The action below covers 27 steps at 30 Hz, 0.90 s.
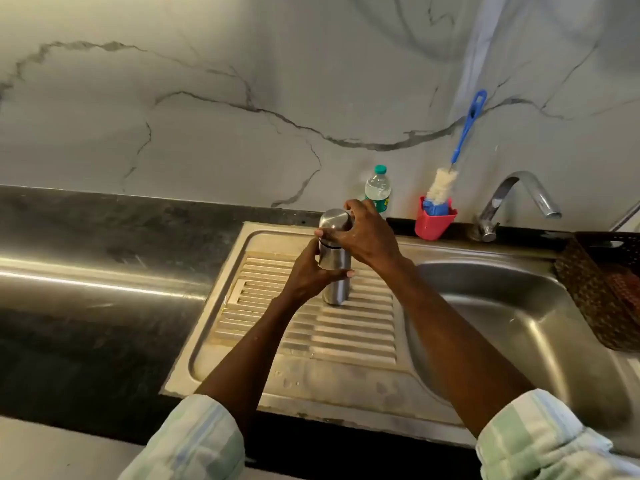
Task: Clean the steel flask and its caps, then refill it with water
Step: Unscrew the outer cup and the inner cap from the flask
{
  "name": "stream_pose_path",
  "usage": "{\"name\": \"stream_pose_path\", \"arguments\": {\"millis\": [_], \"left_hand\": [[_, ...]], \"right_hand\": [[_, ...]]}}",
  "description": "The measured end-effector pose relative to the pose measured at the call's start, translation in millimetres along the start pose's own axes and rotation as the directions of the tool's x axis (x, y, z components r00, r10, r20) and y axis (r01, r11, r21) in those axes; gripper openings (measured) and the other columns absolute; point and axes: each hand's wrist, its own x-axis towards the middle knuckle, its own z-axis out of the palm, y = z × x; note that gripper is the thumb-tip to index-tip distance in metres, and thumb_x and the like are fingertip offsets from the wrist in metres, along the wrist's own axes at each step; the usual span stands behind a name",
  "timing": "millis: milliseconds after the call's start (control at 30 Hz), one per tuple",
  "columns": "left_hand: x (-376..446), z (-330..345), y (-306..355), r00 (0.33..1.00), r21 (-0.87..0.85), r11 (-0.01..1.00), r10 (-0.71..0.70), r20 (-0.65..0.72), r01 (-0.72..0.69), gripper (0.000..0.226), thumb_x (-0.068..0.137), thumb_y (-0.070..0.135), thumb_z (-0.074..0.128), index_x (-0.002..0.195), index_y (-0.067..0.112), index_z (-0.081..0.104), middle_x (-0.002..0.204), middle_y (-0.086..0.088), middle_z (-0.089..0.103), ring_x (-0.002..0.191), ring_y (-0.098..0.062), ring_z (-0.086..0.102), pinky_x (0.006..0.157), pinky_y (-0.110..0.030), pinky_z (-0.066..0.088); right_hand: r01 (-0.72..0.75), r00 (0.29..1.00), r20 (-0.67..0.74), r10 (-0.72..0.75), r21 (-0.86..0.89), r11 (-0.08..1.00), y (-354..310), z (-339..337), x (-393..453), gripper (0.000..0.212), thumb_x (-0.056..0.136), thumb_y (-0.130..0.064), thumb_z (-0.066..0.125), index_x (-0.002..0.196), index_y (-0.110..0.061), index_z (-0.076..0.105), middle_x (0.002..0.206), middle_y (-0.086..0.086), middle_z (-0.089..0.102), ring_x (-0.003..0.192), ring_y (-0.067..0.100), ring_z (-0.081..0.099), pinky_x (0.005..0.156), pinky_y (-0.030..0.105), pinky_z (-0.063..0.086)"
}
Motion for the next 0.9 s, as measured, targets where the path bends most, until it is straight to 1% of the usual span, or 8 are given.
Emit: {"name": "stream_pose_path", "arguments": {"millis": [133, 200, 400, 500, 567, 700, 767, 900], "left_hand": [[5.8, 3.1, -1.2, 0.999, 0.046, 0.999, -0.015, -0.036, 0.017, 0.085, 0.069, 0.038, 0.088, 0.138, 0.016, 0.045, 0.125, 0.002, 0.059, 0.113, -0.017, 0.057, 0.087, -0.025, 0.048], [9.6, 2.5, -7.5, 0.998, 0.087, 0.996, 0.003, -0.06, 0.002, 0.079, 0.069, 0.041, 0.088, 0.133, 0.017, 0.05, 0.121, 0.002, 0.063, 0.107, -0.018, 0.06, 0.083, -0.023, 0.05], [12.1, -0.7, -13.3, 0.994, 0.103, 0.993, 0.069, -0.086, -0.06, 0.066, 0.067, 0.035, 0.09, 0.123, 0.018, 0.061, 0.1, 0.013, 0.063, 0.09, -0.007, 0.062, 0.076, -0.015, 0.05], [12.0, -1.4, -16.6, 0.993, 0.096, 0.993, 0.077, -0.087, -0.068, 0.065, 0.068, 0.034, 0.09, 0.124, 0.018, 0.062, 0.106, 0.008, 0.068, 0.092, -0.008, 0.064, 0.076, -0.016, 0.051], [11.2, -1.8, -18.2, 0.994, 0.08, 0.994, 0.076, -0.079, -0.07, 0.065, 0.068, 0.032, 0.09, 0.125, 0.019, 0.062, 0.109, 0.006, 0.069, 0.093, -0.005, 0.063, 0.074, -0.01, 0.05], [8.5, -1.8, -15.4, 0.996, 0.051, 0.997, 0.056, -0.071, -0.053, 0.061, 0.07, 0.026, 0.089, 0.123, 0.022, 0.061, 0.104, 0.007, 0.066, 0.09, 0.003, 0.06, 0.07, -0.005, 0.047], [7.4, -1.2, -14.3, 0.996, 0.045, 0.998, 0.053, -0.071, -0.05, 0.056, 0.07, 0.024, 0.089, 0.119, 0.027, 0.06, 0.101, 0.009, 0.065, 0.089, 0.005, 0.06, 0.07, -0.004, 0.046], [6.3, 0.3, -13.5, 0.994, 0.05, 0.997, 0.06, -0.089, -0.056, 0.052, 0.07, 0.025, 0.089, 0.112, 0.03, 0.059, 0.1, 0.017, 0.062, 0.089, 0.012, 0.057, 0.072, -0.004, 0.045]], "right_hand": [[0.019, 1.0, 0.012, -0.018, -0.08, 0.997, -3.2, 5.3, 5.2, 0.078, 0.073, -0.069, 0.067, 0.123, -0.012, 0.048, 0.121, 0.007, 0.05, 0.101, 0.022, 0.057, 0.072, 0.029, 0.048], [0.01, 1.0, -0.009, -0.011, -0.064, 0.998, -2.1, 9.8, 8.2, 0.077, 0.072, -0.067, 0.07, 0.122, -0.011, 0.049, 0.12, 0.007, 0.051, 0.101, 0.022, 0.056, 0.073, 0.028, 0.048], [0.034, 0.999, -0.032, -0.033, 0.048, 0.998, 5.3, 18.0, 10.3, 0.071, 0.074, -0.052, 0.078, 0.125, -0.009, 0.053, 0.12, 0.006, 0.054, 0.104, 0.021, 0.055, 0.082, 0.028, 0.049], [0.058, 0.997, 0.039, -0.063, 0.128, 0.99, 7.7, 13.1, 10.7, 0.072, 0.075, -0.043, 0.08, 0.132, -0.009, 0.051, 0.126, 0.007, 0.054, 0.107, 0.019, 0.053, 0.084, 0.024, 0.044], [0.059, 0.988, 0.126, -0.087, 0.214, 0.975, 9.7, 5.5, 10.8, 0.072, 0.076, -0.035, 0.081, 0.136, -0.01, 0.049, 0.13, 0.006, 0.053, 0.108, 0.015, 0.05, 0.085, 0.022, 0.043], [0.007, 0.958, 0.265, -0.107, 0.353, 0.936, 16.2, -3.4, 11.4, 0.077, 0.078, -0.021, 0.08, 0.143, -0.022, 0.041, 0.139, 0.003, 0.05, 0.12, 0.021, 0.05, 0.098, 0.034, 0.048], [-0.023, 0.96, 0.271, -0.069, 0.323, 0.946, 16.5, -1.3, 11.6, 0.085, 0.076, -0.024, 0.081, 0.147, -0.022, 0.034, 0.145, 0.005, 0.043, 0.128, 0.024, 0.045, 0.102, 0.038, 0.046], [0.027, 0.99, 0.132, -0.039, 0.09, 0.996, 10.4, 9.6, 9.5, 0.083, 0.07, -0.049, 0.082, 0.133, -0.015, 0.041, 0.133, 0.007, 0.037, 0.119, 0.019, 0.038, 0.093, 0.028, 0.04]]}}
